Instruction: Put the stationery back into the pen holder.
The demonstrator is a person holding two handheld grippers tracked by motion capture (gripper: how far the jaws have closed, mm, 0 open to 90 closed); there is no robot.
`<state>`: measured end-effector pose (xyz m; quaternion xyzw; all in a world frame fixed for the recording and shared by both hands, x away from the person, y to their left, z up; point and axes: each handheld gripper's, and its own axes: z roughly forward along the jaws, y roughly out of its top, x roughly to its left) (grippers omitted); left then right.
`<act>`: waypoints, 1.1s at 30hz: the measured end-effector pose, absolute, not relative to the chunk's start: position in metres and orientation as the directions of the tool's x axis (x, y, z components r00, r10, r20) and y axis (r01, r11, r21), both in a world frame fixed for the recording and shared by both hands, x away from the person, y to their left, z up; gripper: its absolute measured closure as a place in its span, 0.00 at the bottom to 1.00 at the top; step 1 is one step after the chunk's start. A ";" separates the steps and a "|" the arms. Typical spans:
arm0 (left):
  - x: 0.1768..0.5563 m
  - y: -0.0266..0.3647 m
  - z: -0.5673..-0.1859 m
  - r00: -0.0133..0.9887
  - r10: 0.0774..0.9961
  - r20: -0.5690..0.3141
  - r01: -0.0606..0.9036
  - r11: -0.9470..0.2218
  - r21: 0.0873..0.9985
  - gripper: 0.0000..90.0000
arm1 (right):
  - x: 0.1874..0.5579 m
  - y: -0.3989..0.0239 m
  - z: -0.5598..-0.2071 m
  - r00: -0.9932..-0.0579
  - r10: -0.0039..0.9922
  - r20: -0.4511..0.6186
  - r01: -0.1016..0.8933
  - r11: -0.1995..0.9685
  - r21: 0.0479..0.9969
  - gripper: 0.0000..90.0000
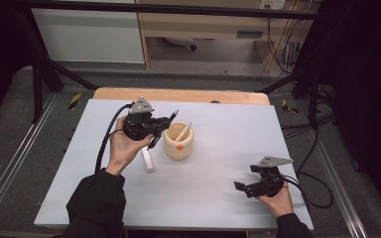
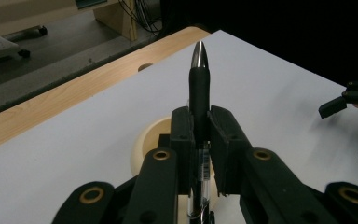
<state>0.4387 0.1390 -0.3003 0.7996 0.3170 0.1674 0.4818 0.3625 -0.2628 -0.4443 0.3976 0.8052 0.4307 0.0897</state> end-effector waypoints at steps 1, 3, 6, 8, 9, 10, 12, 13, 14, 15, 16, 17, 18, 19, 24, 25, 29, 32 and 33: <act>0.440 0.138 -0.300 0.741 0.671 -0.039 0.346 -0.331 0.878 0.88 | 0.362 -0.263 -0.445 -0.667 0.718 0.199 0.564 0.313 0.764 0.01; 0.442 0.135 -0.299 0.739 0.673 -0.040 0.338 -0.320 0.885 0.88 | 0.362 -0.262 -0.445 -0.668 0.717 0.199 0.566 0.317 0.761 0.01; 0.445 0.131 -0.298 0.735 0.677 -0.042 0.332 -0.306 0.892 0.88 | 0.362 -0.263 -0.445 -0.668 0.717 0.199 0.564 0.314 0.763 0.01; 0.448 0.129 -0.299 0.732 0.679 -0.043 0.330 -0.299 0.896 0.88 | 0.362 -0.263 -0.445 -0.669 0.716 0.199 0.566 0.317 0.761 0.01; 0.449 0.129 -0.299 0.730 0.682 -0.045 0.329 -0.293 0.897 0.88 | 0.362 -0.262 -0.445 -0.668 0.717 0.199 0.566 0.317 0.761 0.01; 0.450 0.128 -0.299 0.727 0.685 -0.043 0.328 -0.292 0.898 0.88 | 0.362 -0.262 -0.445 -0.668 0.717 0.201 0.567 0.315 0.761 0.01; 0.452 0.126 -0.300 0.724 0.688 -0.045 0.325 -0.282 0.903 0.88 | 0.363 -0.262 -0.445 -0.668 0.717 0.200 0.567 0.316 0.761 0.01; 0.453 0.125 -0.300 0.724 0.689 -0.046 0.324 -0.280 0.904 0.88 | 0.362 -0.262 -0.445 -0.668 0.716 0.201 0.567 0.315 0.762 0.01; 0.454 0.124 -0.300 0.723 0.689 -0.045 0.322 -0.279 0.905 0.88 | 0.362 -0.262 -0.445 -0.668 0.717 0.201 0.567 0.315 0.761 0.01; 0.455 0.123 -0.300 0.723 0.689 -0.042 0.319 -0.280 0.905 0.88 | 0.362 -0.262 -0.445 -0.667 0.717 0.201 0.567 0.315 0.761 0.01; 0.456 0.121 -0.300 0.723 0.689 -0.045 0.319 -0.275 0.907 0.88 | 0.362 -0.262 -0.445 -0.668 0.717 0.201 0.567 0.315 0.761 0.01; 0.457 0.120 -0.300 0.723 0.690 -0.044 0.317 -0.274 0.908 0.88 | 0.362 -0.262 -0.445 -0.667 0.717 0.201 0.568 0.315 0.761 0.01; 0.458 0.119 -0.301 0.724 0.689 -0.038 0.313 -0.279 0.908 0.88 | 0.362 -0.262 -0.445 -0.668 0.717 0.201 0.567 0.315 0.761 0.01; 0.459 0.117 -0.301 0.724 0.689 -0.037 0.311 -0.278 0.909 0.88 | 0.362 -0.262 -0.445 -0.668 0.716 0.202 0.567 0.315 0.761 0.01; 0.463 0.110 -0.302 0.722 0.691 -0.033 0.299 -0.268 0.916 0.88 | 0.363 -0.262 -0.445 -0.669 0.716 0.200 0.566 0.316 0.761 0.01; 0.464 0.108 -0.302 0.723 0.691 -0.032 0.298 -0.269 0.916 0.88 | 0.363 -0.262 -0.445 -0.670 0.715 0.199 0.565 0.317 0.762 0.01; 0.469 0.100 -0.306 0.724 0.690 -0.028 0.293 -0.270 0.917 0.88 | 0.362 -0.263 -0.444 -0.669 0.716 0.200 0.565 0.315 0.763 0.01; 0.474 0.095 -0.310 0.721 0.692 -0.034 0.299 -0.267 0.916 0.88 | 0.362 -0.263 -0.444 -0.670 0.716 0.199 0.563 0.314 0.764 0.01; 0.475 0.094 -0.311 0.719 0.694 -0.031 0.298 -0.267 0.917 0.88 | 0.363 -0.263 -0.444 -0.669 0.716 0.200 0.563 0.314 0.764 0.01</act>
